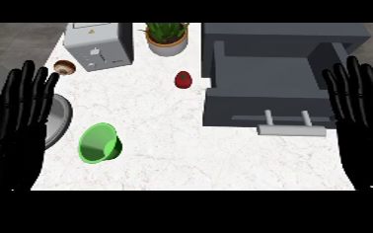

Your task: Pick up the cup, place it into the drawer and close the drawer

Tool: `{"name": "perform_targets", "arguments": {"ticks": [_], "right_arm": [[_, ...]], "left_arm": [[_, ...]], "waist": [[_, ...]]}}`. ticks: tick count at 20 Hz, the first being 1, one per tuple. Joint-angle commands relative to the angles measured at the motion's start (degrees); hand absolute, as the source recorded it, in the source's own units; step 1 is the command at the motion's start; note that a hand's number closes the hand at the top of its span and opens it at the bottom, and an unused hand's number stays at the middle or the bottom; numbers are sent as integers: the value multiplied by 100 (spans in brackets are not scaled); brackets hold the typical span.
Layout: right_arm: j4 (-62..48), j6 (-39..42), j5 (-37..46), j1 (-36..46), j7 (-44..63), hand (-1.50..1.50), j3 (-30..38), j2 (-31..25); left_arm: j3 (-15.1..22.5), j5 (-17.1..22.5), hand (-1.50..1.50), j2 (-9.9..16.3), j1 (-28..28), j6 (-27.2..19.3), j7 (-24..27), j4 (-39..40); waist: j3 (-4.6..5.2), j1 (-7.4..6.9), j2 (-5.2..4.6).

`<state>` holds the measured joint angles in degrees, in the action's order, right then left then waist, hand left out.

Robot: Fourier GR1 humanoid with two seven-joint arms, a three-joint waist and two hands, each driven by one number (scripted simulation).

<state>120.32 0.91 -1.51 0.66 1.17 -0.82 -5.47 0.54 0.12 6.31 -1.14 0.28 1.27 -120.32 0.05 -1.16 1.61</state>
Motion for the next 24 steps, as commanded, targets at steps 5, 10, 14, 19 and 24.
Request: {"name": "perform_targets", "arguments": {"ticks": [5, 10, 14, 19, 24], "right_arm": [[-228, 46, 151, 260, 81, -150, -89, 55], [-61, 177, -412, 325, 789, -150, -53, 34], [-411, 444, -649, 457, 370, -150, 284, -79], [-521, 360, -356, 144, 107, -150, -30, 214], [-193, 225, -212, 255, 533, -150, -206, 282]], "left_arm": [[56, -598, -150, -357, -496, -408, 361, -326], [386, 324, -150, -621, -880, -881, 31, -194], [74, 513, -150, -607, -633, -722, 55, 124], [140, 402, -150, -530, -342, -930, -357, -140], [354, 194, -150, -627, -616, -1086, -296, -161]], "waist": [[-5, 99, -157], [-2, 96, -156], [-4, 101, -162], [-5, 109, -161], [-5, 107, -157]]}}
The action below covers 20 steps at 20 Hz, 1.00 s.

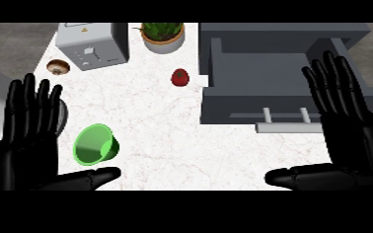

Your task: Pick up the cup, place it into the drawer and close the drawer

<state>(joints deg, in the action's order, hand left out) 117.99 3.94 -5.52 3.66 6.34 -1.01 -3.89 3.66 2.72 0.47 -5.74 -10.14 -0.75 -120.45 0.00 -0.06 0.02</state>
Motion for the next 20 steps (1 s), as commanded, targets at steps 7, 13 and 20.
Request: {"name": "perform_targets", "arguments": {"ticks": [7, 13, 20], "right_arm": [[-332, -155, 308, 360, -118, -150, -85, 154], [121, 33, -24, -91, -44, -150, 91, 86], [-270, 203, -144, 68, -268, -150, 335, -36]], "left_arm": [[-201, 190, -150, 54, 29, 4, 352, 591], [85, 38, -150, -44, -605, -108, 634, 585], [331, -13, -150, -44, -1077, -393, 807, 732]], "waist": [[1, -8, -2], [1, 2, 3], [0, -11, 1]]}}
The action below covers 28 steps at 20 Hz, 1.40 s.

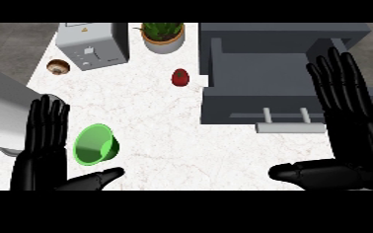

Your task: Pick up the cup, place it into the drawer and close the drawer

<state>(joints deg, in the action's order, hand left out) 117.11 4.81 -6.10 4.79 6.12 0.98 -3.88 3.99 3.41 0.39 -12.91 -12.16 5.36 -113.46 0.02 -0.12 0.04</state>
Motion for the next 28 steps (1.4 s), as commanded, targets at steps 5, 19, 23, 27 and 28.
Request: {"name": "perform_targets", "arguments": {"ticks": [5, 19, 23, 27, 28], "right_arm": [[61, 233, -252, -82, -91, -150, 233, -154], [-162, 160, -248, 375, 233, -150, 312, -188], [206, 266, -170, -113, 84, -150, 70, -65], [427, 272, -160, -555, -115, -150, -28, 95], [138, 2, 279, -117, 13, -150, -309, 209]], "left_arm": [[-383, 121, -150, -37, -128, 18, 915, 1119], [-1064, 553, -150, 151, 67, 696, 1703, 2501], [-1169, 534, -150, 156, 235, 812, 2084, 3248], [-1402, 633, -150, 247, 731, 840, 2274, 3901], [-1409, 607, -150, 317, 685, 824, 2193, 3700]], "waist": [[-1, 12, -2], [-1, -2, -3], [-1, 10, -1], [-1, 26, -2], [-1, 7, -3]]}}
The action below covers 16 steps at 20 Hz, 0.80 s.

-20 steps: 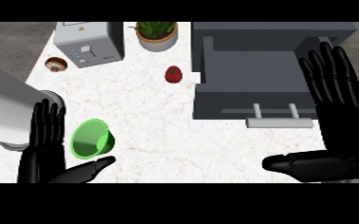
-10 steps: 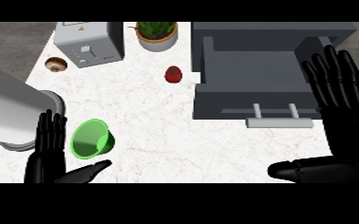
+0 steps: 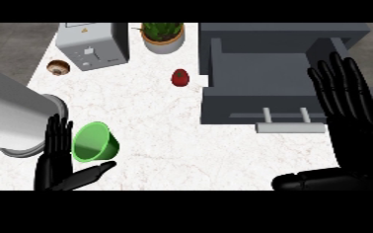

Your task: Pick up the cup, place it into the drawer and close the drawer

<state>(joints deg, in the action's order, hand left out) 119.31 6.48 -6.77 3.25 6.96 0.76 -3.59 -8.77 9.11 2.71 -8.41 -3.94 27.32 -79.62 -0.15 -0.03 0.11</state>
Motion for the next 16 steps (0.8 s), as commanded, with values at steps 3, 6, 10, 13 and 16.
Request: {"name": "perform_targets", "arguments": {"ticks": [3, 6, 10, 13, 16], "right_arm": [[106, -6, -26, 76, 157, -150, 3, -17], [-54, 136, -413, 341, 327, -150, 392, -240], [149, -90, 23, 194, 470, -150, -4, -32], [87, 14, -69, 119, 328, -150, 69, -32], [188, 110, -414, 357, 519, -150, 360, -220]], "left_arm": [[-430, 333, -150, 248, 113, 357, 333, 628], [-332, 43, -150, -46, 583, 25, 882, 1540], [-687, 330, -150, 375, 631, 568, 1248, 2160], [-497, 235, -150, 226, 474, 352, 1087, 1859], [-533, 128, -150, 272, 1001, 512, 1645, 2951]], "waist": [[16, 0, -10], [17, 15, -14], [18, 9, -13], [16, -1, -11], [17, 14, -14]]}}
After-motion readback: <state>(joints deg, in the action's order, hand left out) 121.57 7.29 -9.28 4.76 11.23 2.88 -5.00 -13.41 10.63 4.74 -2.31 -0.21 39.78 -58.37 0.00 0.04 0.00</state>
